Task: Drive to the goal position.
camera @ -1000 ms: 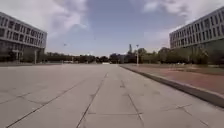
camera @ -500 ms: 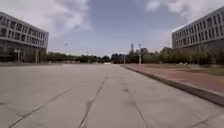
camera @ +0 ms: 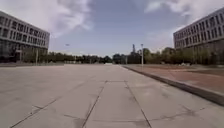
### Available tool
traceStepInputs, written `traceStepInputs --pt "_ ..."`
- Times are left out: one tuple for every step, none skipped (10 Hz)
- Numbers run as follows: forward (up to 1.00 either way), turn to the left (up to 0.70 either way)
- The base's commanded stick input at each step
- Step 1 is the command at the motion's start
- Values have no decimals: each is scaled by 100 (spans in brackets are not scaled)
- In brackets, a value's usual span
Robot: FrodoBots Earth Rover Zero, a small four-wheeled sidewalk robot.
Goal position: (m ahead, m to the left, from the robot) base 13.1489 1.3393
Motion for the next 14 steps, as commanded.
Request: traceStepInputs --pt "100 0" --pt "100 0" --pt "100 0" --pt "100 0" --pt "100 0" --pt "100 0" --pt "100 0" --pt "100 0" --pt "100 0" --pt "100 0" --pt "100 0" --pt "100 0" --pt "100 0" --pt "100 0"
